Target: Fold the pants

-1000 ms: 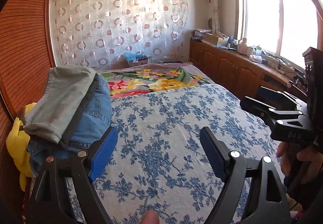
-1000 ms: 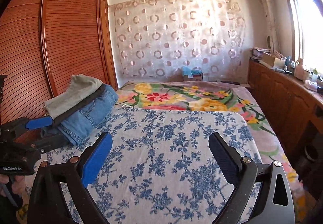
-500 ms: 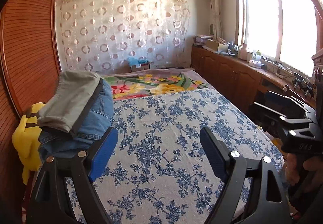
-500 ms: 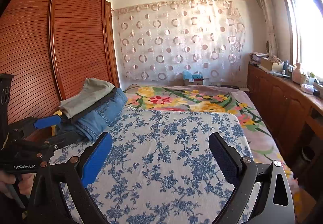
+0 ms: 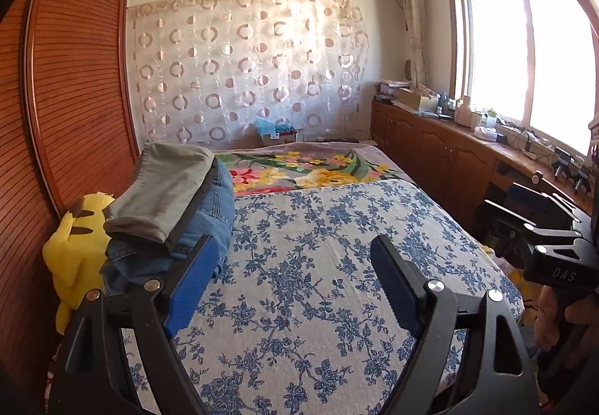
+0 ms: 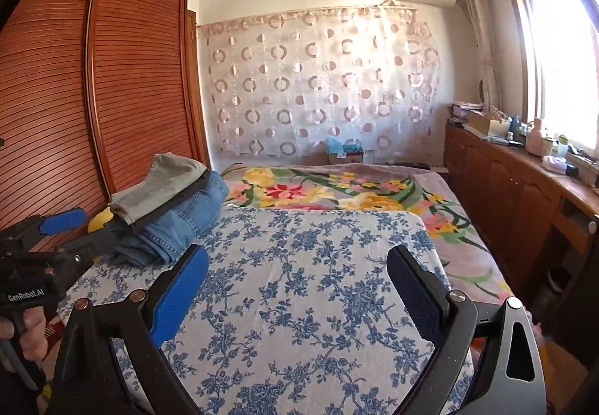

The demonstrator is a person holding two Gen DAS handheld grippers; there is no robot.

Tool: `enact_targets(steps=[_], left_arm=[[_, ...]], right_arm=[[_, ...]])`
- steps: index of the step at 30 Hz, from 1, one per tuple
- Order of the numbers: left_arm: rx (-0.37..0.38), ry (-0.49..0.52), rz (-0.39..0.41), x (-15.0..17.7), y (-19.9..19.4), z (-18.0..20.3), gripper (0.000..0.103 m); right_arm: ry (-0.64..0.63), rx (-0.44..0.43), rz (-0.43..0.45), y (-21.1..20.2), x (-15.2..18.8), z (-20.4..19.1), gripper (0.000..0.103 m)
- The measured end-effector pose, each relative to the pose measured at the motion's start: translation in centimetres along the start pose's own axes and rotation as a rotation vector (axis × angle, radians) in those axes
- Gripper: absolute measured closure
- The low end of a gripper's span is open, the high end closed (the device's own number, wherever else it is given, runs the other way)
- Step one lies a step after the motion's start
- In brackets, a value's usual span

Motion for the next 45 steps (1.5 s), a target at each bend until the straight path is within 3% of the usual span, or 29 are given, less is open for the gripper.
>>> enact_targets(steps=[13, 45], left_arm=[[-0.039, -0.015, -0.002, 0.7, -0.3, -1.6, 0.019], [-0.04, -0.015, -0.004, 1.1, -0.4, -1.6, 0.019]], right_arm=[[-0.006, 0.0, -0.004, 0.3, 0.4, 0.3, 0.006], [-0.009, -0.017, 0.006, 0.4, 0.6, 1.1, 0.006]])
Point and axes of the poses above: each gripper's, at about its wrist camera, not at the fingertips, and y roughly the way its jaws point, z to its right, x to its underside, the point moved 3 cm from there along y, roughly the way its jaws point, and after that the axes turned 14 degrees about z, right-handed, at the moved point
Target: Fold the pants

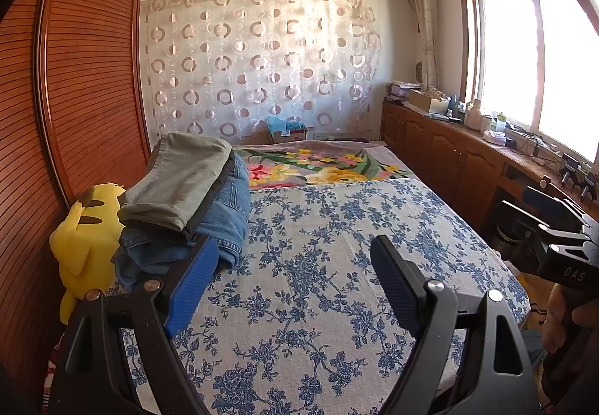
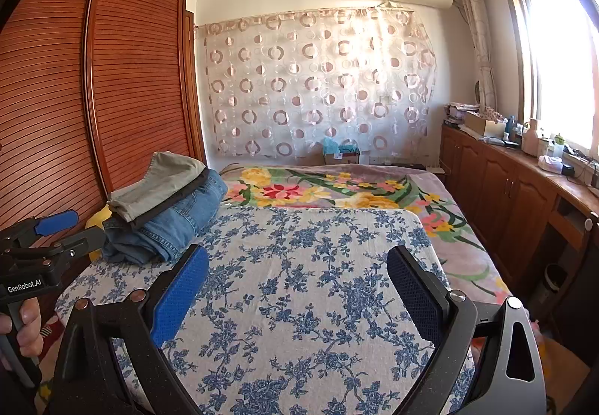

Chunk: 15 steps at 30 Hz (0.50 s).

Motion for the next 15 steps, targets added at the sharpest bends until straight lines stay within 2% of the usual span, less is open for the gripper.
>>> enact_targets(steps=[15], left_arm=[[0.0, 0.0, 0.001, 0.02, -0.01, 0.06, 0.019]], right_arm=[[-0.002, -0.004, 0.002, 0.04, 0.03, 0.1, 0.006]])
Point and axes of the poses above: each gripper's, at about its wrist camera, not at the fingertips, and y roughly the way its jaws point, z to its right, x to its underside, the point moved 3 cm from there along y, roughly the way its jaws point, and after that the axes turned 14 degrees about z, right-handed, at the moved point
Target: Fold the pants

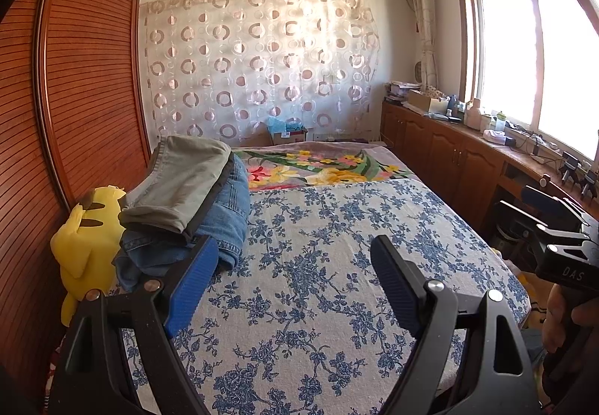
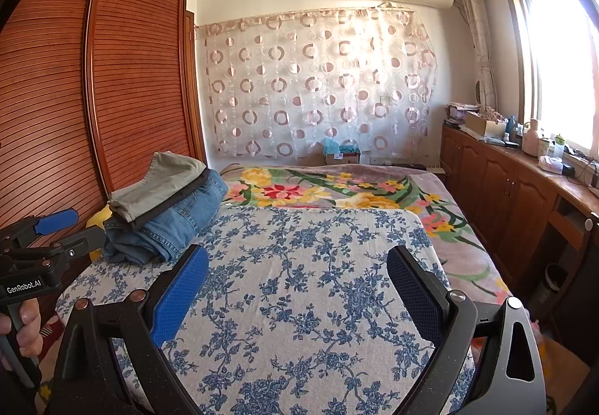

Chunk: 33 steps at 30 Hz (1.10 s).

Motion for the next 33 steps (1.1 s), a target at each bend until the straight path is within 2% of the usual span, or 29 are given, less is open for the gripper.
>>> enact_targets(steps=[33], left_arm=[[-0.003, 0.005, 0.006, -0.7, -0.11, -0.12, 0.019]], right_arm=[[0.002, 0.0, -0.001, 0.04, 0.26, 0.38, 0.006]])
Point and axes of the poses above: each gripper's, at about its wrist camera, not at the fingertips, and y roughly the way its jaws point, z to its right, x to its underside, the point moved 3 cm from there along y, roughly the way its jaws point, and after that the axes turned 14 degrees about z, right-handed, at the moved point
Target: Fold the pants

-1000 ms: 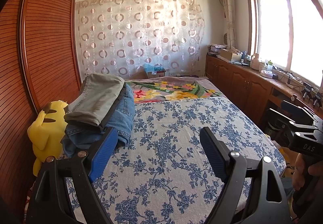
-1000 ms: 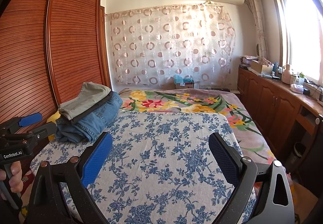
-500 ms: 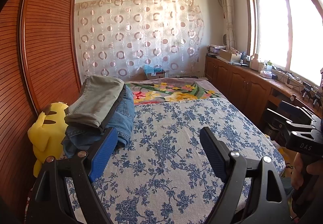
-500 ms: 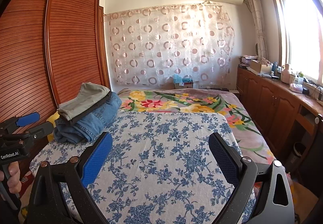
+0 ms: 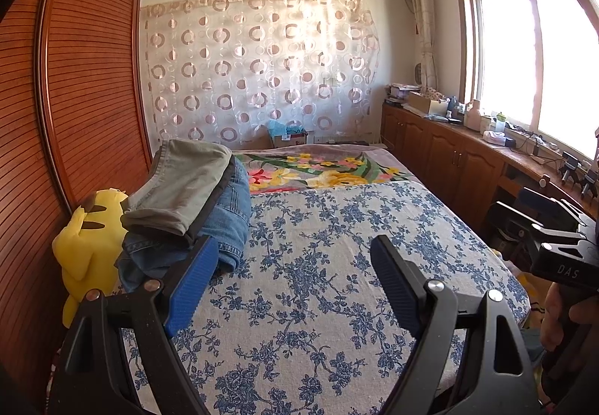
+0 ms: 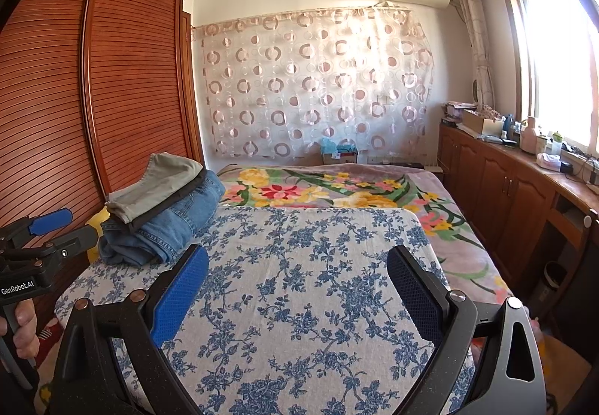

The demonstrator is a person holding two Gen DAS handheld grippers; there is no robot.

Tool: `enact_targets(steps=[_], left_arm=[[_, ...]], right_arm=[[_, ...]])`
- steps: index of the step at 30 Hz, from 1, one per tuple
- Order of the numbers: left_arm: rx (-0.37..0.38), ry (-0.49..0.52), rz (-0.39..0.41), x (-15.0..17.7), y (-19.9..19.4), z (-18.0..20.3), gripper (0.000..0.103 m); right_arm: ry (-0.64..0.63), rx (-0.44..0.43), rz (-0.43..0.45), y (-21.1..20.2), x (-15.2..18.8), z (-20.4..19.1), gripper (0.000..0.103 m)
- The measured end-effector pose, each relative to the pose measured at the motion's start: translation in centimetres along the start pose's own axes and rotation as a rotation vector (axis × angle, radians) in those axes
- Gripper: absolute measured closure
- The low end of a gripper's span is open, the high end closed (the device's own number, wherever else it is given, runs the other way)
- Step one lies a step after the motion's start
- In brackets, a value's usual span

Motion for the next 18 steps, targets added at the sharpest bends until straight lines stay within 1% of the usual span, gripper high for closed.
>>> enact_targets(steps=[18], left_arm=[[0.0, 0.001, 0.001, 0.1, 0.0, 0.08, 0.019]], right_arm=[[0.001, 0.0, 0.001, 0.02, -0.06, 0.0, 0.006]])
Point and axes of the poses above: each gripper's, at about its wrist camera, not at the fingertips, and y roughly the way its jaws point, z to its right, x to its underside, the point moved 3 cm from there along y, roughly the way its jaws point, and after that the axes turned 14 degrees about z, right-handed, at the moved point
